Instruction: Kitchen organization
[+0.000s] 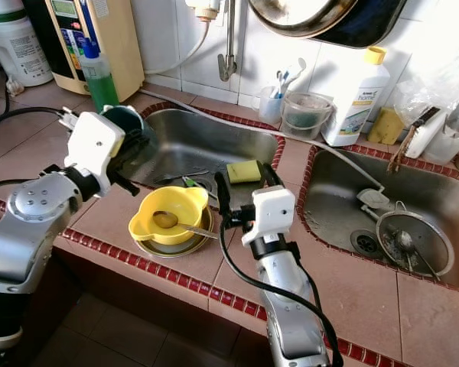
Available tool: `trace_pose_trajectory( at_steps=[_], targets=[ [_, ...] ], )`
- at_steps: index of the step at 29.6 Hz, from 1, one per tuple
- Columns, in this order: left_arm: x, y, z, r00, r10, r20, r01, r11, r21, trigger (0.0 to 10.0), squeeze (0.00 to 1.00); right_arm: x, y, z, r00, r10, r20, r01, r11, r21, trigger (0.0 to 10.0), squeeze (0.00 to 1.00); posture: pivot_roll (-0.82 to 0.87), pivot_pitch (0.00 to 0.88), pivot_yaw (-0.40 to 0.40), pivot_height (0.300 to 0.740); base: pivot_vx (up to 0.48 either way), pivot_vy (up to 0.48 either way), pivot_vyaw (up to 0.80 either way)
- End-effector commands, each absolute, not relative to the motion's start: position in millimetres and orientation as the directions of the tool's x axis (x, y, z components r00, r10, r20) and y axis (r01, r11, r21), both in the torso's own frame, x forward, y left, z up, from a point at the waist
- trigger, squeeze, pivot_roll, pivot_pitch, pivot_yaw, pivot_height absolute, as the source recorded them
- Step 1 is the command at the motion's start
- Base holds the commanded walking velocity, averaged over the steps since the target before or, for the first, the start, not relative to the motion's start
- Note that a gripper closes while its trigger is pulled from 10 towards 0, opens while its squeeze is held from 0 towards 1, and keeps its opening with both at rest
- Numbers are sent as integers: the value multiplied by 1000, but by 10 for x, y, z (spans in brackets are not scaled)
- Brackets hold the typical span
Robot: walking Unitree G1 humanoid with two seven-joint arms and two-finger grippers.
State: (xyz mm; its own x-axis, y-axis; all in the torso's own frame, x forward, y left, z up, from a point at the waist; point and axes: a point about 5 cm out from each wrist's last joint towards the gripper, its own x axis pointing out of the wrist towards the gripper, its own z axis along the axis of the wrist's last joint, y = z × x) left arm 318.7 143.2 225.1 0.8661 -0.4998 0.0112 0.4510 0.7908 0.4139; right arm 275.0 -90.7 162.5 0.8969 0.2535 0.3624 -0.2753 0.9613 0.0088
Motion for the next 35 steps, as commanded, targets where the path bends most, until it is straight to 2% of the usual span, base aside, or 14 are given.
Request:
trace_pose_trajectory(
  at_steps=[1, 9, 19, 28, 35],
  targets=[
    [3189, 1417, 2257, 858, -513, 17, 459, 782, 422, 10000, 0, 2744, -926, 1676, 892, 250, 376, -275, 961, 14, 10000, 0, -189, 48, 6, 740, 0, 0, 0],
    [3235, 1399, 2244, 855, -518, 22, 464, 783, 415, 10000, 0, 2719, -920, 1667, 894, 262, 365, -286, 958, 12, 10000, 0, -194, 43, 7, 740, 0, 0, 0],
    [3387, 1205, 2218, 832, -552, 45, 503, 787, 358, 10000, 0, 2612, -924, 1675, 888, 290, 356, -310, 951, -1, 10000, 0, -251, 45, 28, 740, 0, 0, 0],
    [3382, 1171, 2293, 827, -551, 113, 516, 822, 241, 10000, 0, 2636, -1089, 1752, 905, 179, 386, -189, 982, -13, 10000, 0, -258, 54, 31, 740, 0, 0, 0],
    [3376, 1202, 2291, 834, -539, 117, 501, 829, 248, 10000, 0, 2672, -1079, 1771, 904, 184, 385, -193, 981, -15, 10000, 0, -243, 52, 19, 740, 0, 0, 0]
  ],
)
